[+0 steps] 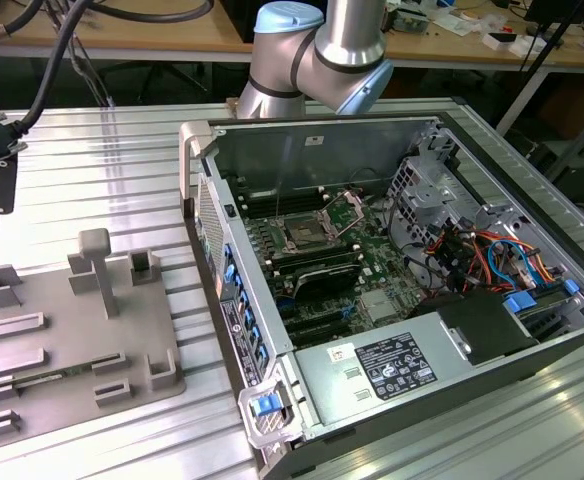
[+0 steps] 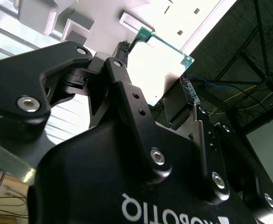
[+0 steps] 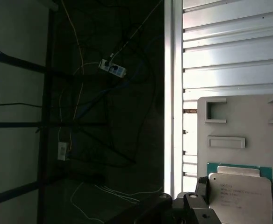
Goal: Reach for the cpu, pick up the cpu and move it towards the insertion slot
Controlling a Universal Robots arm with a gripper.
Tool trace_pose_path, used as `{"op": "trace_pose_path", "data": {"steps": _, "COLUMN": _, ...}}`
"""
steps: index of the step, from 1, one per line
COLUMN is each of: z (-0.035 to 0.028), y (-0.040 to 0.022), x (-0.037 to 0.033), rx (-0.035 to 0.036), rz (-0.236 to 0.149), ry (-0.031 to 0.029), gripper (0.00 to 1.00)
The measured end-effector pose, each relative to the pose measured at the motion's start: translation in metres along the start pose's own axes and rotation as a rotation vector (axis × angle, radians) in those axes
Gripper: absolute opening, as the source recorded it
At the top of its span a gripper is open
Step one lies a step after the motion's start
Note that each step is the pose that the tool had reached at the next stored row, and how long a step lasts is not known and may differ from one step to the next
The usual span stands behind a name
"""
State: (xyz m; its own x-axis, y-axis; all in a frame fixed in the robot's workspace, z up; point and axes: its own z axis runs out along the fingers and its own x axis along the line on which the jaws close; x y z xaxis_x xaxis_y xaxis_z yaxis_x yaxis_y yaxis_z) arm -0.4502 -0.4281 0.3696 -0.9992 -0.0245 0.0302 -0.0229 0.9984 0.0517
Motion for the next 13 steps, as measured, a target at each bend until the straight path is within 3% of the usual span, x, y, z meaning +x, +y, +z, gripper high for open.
{"op": "trace_pose_path", "data": {"steps": 6, "z": 0.0, "y": 0.0, "x": -0.0049, "rx": -0.0001, "rz": 0.0, "ry": -0.0002, "gripper": 0.55}}
{"op": "trace_pose_path", "data": {"steps": 13, "z": -0.0024, "y": 0.0001, "x": -0.0052, "rx": -0.0002, "rz": 0.0, "ry": -0.0004, "gripper": 0.55}}
